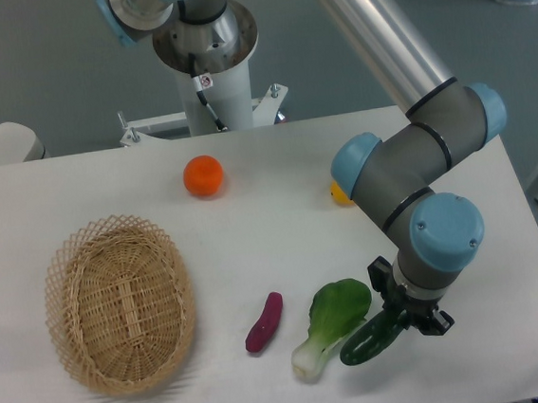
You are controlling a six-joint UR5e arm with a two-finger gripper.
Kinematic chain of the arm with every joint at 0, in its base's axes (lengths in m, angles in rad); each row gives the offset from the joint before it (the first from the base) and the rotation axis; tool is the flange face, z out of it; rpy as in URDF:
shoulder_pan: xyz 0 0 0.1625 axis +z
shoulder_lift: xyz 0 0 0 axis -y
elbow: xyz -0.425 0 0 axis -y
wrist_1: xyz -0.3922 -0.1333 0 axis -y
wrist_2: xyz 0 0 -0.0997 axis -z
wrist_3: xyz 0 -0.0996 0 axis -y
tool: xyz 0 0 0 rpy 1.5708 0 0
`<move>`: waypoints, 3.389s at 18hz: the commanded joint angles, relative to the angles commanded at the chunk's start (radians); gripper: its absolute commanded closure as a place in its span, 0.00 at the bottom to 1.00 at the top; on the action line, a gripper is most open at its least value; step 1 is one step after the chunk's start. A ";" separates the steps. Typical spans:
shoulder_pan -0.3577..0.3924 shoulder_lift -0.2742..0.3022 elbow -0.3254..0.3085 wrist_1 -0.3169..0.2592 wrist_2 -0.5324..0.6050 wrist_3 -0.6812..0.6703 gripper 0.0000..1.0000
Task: Place the cucumber in the basket
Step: 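Close the gripper on the green cucumber beside the bok choy, then lift the cucumber and carry it over the wicker basket, then lower the cucumber into the basket and open the gripper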
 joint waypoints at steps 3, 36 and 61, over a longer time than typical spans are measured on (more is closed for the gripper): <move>-0.014 0.003 -0.003 0.000 0.003 -0.003 0.73; -0.437 0.307 -0.402 0.011 -0.040 -0.161 0.72; -0.483 0.255 -0.410 0.095 -0.037 -0.160 0.00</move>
